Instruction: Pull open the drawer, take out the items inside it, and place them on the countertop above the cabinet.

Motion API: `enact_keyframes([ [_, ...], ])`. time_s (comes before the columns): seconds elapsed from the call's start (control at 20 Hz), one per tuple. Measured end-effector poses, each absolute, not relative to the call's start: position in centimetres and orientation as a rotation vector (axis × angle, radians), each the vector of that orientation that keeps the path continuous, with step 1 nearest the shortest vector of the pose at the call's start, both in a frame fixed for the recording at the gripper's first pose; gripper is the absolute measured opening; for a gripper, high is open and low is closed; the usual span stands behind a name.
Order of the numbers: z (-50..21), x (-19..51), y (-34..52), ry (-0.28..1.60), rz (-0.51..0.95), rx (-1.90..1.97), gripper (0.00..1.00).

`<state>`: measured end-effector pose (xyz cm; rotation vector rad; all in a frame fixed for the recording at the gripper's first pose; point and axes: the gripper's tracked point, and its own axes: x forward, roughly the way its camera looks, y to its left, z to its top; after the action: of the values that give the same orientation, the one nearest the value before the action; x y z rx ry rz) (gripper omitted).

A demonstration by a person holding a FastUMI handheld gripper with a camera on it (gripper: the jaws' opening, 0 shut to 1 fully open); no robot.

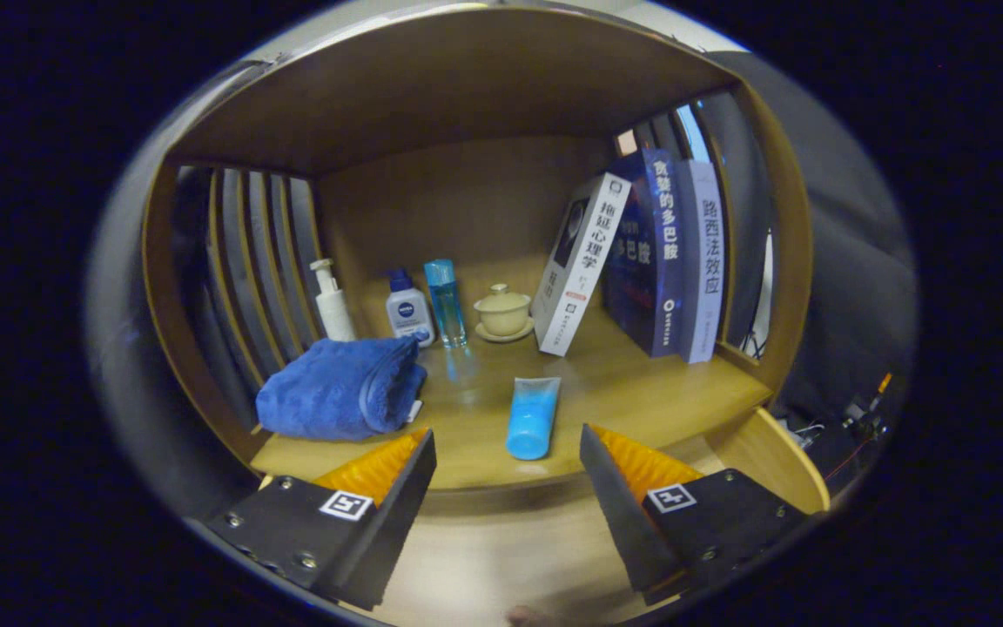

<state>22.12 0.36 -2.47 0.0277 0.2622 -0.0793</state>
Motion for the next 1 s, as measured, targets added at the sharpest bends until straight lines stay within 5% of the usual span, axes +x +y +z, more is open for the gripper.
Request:
enact_keyframes([
  [0.45,1.5,9.3,1.5,0.199,-0.012,-0.01,0.99],
  [1.0,-1.2,0.6,-5.1,0.065,-0.221,-0.199,0.99],
])
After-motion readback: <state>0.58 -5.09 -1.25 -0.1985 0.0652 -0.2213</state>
